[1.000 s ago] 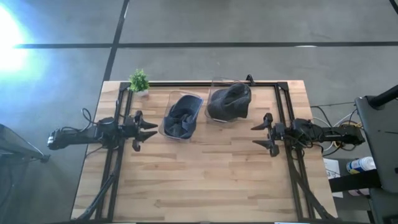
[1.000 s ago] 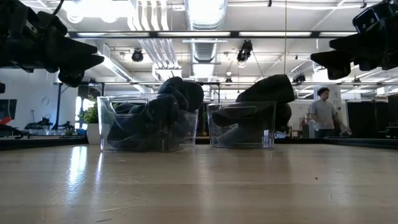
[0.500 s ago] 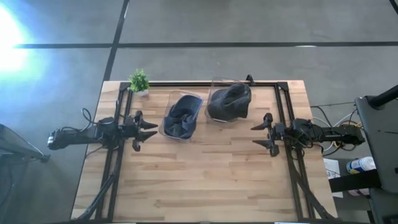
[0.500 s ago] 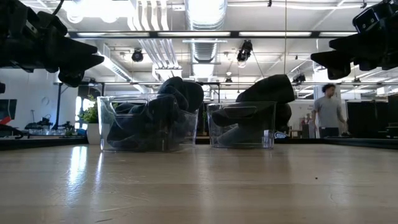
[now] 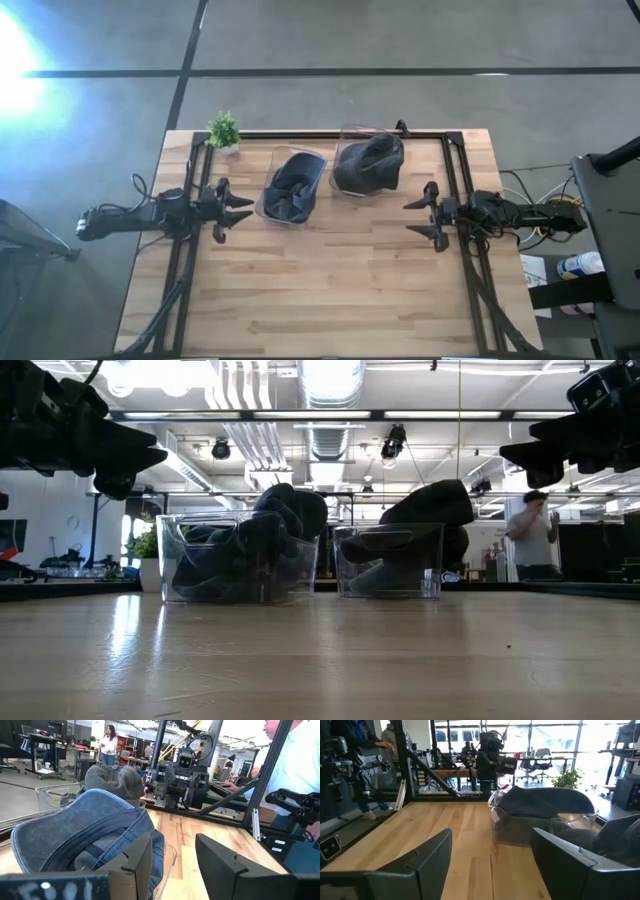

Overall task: Pick & Place hat
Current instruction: Return to Home Position

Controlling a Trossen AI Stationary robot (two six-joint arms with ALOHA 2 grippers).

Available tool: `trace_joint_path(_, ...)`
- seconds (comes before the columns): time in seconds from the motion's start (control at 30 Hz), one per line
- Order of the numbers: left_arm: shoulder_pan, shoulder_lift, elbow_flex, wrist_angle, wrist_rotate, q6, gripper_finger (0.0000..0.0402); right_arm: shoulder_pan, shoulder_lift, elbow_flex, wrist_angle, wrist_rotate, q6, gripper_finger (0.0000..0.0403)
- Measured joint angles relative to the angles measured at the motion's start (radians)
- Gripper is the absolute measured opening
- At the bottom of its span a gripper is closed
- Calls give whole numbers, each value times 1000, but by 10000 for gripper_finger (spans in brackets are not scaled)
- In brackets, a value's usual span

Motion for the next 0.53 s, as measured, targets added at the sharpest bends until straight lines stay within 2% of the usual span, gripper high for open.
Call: trace_joint_path(0.53,0,0,0,0,0,0,145,0,0,0,0,0,0,264)
